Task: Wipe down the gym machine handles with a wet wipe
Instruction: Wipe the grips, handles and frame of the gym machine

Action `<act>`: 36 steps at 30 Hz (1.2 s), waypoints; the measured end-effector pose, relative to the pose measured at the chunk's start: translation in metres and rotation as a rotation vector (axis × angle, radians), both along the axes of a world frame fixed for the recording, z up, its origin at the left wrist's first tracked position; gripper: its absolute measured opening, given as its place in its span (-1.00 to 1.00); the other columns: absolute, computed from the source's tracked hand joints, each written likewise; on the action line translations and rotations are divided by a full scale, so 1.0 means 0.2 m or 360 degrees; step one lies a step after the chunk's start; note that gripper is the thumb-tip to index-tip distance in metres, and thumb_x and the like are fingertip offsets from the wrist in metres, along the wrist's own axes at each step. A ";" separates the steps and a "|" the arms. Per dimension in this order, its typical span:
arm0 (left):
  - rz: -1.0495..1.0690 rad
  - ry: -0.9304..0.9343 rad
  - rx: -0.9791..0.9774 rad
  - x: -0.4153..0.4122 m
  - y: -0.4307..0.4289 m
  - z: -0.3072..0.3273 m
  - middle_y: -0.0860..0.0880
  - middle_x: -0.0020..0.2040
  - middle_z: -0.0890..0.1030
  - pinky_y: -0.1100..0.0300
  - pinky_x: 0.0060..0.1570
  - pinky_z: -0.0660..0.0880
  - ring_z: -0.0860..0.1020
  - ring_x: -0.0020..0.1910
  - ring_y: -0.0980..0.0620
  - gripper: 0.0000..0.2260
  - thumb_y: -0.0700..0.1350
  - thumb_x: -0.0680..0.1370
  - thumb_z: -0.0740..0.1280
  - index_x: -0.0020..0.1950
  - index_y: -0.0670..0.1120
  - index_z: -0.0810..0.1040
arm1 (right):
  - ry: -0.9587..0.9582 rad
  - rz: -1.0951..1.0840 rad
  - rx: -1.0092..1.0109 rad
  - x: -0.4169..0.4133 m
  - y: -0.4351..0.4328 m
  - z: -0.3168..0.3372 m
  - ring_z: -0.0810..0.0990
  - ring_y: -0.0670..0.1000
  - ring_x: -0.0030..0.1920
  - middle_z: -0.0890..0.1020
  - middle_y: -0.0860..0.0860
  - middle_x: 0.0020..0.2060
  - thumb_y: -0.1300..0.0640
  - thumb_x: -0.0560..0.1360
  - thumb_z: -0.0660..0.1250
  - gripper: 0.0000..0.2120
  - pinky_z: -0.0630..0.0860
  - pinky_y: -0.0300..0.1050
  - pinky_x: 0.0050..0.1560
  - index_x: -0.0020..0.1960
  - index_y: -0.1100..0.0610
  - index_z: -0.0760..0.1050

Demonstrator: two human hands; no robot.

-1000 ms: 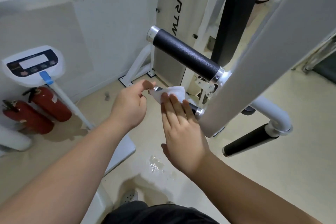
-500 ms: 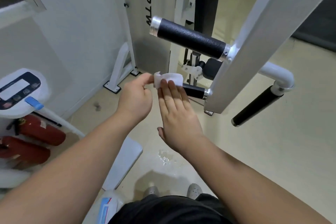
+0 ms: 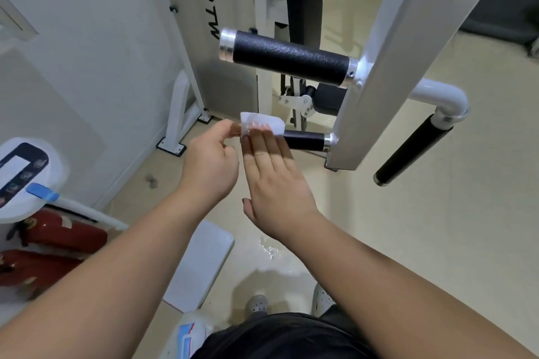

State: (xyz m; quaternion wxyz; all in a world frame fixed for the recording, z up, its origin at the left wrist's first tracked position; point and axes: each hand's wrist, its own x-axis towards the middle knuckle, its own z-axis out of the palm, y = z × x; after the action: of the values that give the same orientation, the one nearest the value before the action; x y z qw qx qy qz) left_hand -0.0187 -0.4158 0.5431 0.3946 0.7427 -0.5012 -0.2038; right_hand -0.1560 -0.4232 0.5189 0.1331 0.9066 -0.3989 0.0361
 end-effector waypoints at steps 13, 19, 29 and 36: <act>0.0035 0.0174 -0.0216 0.02 0.02 -0.08 0.08 -0.35 0.57 0.40 -0.42 0.37 0.44 -0.44 0.08 -0.75 0.03 0.51 0.37 -0.08 0.46 0.55 | -0.0197 -0.0218 0.0158 0.06 -0.03 0.13 0.32 0.28 0.47 0.40 0.26 0.40 -0.27 0.41 0.38 -0.02 0.07 0.22 0.61 0.56 0.35 0.16; -0.0005 0.0208 -0.0261 0.07 0.02 -0.12 -0.05 -0.36 0.53 0.41 -0.46 0.33 0.38 -0.49 0.13 -0.72 0.01 0.56 0.43 -0.04 0.46 0.57 | -0.0110 -0.0266 0.0108 -0.11 -0.02 0.10 0.27 0.32 0.50 0.34 0.28 0.46 -0.21 0.40 0.43 0.00 0.08 0.25 0.57 0.58 0.33 0.12; -0.0455 -0.0450 -0.0390 0.02 -0.03 0.07 0.05 0.17 0.66 0.05 0.19 0.50 0.59 0.14 0.01 -0.77 -0.12 0.56 0.32 0.20 -0.06 0.62 | -0.0255 -0.0117 0.0113 -0.10 -0.02 0.10 0.24 0.26 0.59 0.31 0.27 0.55 -0.17 0.41 0.43 0.02 0.02 0.16 0.60 0.60 0.37 0.05; -0.0909 -0.0801 -0.0379 -0.03 -0.16 0.16 -0.04 -0.01 0.75 -0.01 0.04 0.60 0.68 0.01 -0.16 -0.73 -0.19 0.50 0.41 0.18 -0.06 0.72 | -0.0528 -0.0086 0.0184 -0.22 0.00 0.07 0.20 0.32 0.58 0.32 0.27 0.54 -0.03 0.42 0.42 -0.11 0.17 0.22 0.59 0.59 0.32 0.13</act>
State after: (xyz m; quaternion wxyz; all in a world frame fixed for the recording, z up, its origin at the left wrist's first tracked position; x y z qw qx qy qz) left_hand -0.0255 -0.4486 0.5750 0.2703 0.5493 -0.7886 -0.0574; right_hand -0.1991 -0.4240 0.5335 0.0140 0.8833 -0.4409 0.1585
